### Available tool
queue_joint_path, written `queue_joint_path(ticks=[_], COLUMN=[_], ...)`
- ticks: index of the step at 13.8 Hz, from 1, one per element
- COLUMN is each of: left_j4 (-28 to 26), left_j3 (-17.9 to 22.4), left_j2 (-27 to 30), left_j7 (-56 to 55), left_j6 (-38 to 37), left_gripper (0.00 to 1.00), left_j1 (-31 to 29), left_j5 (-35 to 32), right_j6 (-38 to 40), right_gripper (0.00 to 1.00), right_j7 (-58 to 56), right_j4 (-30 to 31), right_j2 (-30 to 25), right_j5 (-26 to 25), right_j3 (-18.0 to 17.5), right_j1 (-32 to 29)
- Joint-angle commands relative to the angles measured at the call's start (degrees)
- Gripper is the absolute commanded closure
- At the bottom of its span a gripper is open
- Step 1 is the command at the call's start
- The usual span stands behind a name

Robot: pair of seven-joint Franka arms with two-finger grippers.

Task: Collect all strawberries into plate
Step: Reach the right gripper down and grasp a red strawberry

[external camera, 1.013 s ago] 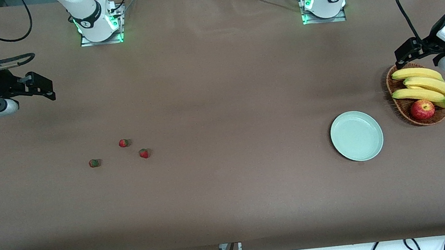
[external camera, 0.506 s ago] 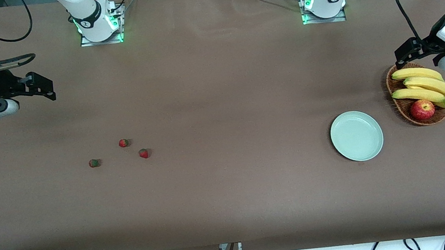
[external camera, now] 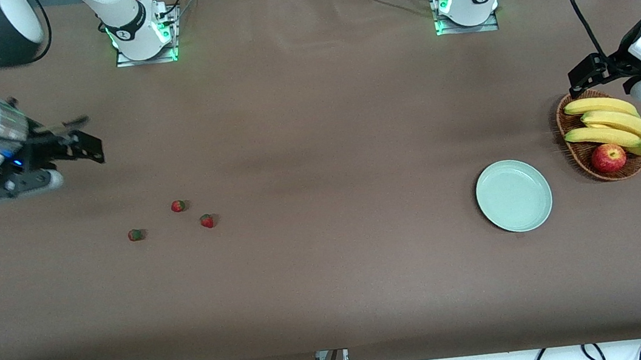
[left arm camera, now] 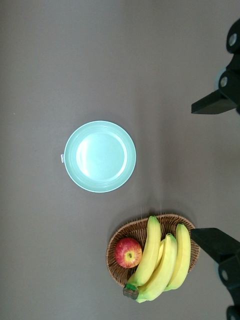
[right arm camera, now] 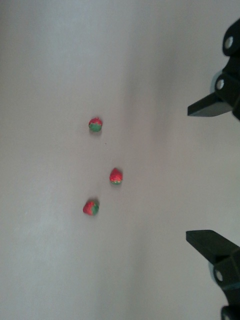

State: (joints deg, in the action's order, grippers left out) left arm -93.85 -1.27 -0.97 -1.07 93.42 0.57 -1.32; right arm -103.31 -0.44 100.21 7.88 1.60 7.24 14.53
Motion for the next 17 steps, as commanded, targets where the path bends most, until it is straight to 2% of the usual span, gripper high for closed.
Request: queue_joint_path(ticks=[1,4,6,11,16,17], left_j4=[0.25,0.25,0.25,0.25,0.25,0.25], left_j3=[0.3,0.39,0.39,0.39,0.39,0.39], left_j2=[0.53,0.53,0.53,0.53,0.53,0.53], left_j7=[0.37,0.37,0.37,0.37,0.37,0.37], left_j6=[-1.05,-1.05,-1.05,-1.05,-1.14,-1.14], left_gripper=[0.0,0.0,0.0,0.0,0.0,0.0], left_j1=[-0.05,-0.05,-0.05,-0.05,-0.05,-0.05], left_j5=[0.79,0.79,0.79,0.79,0.79,0.79], right_j6=[-8.55,-14.35,-17.61,-33.86,-38.89,-39.42], right_gripper=[0.0,0.0,0.0,0.0,0.02,0.09], right_j7=[1.05,1.49,1.41,2.72,3.6,3.6], right_j4=[5.96,6.41,7.36,17.03,16.51,16.51], right_j2=[3.7,10.9,14.34,17.07,21.12,21.47], right_j5=[0.85,2.0,4.71,7.62,7.89,8.15], right_j3=[-0.56,-0.74,-0.83,-0.83,-0.83,-0.91], right_j1=[-0.29,-0.11,-0.11,2.26,3.32,3.32])
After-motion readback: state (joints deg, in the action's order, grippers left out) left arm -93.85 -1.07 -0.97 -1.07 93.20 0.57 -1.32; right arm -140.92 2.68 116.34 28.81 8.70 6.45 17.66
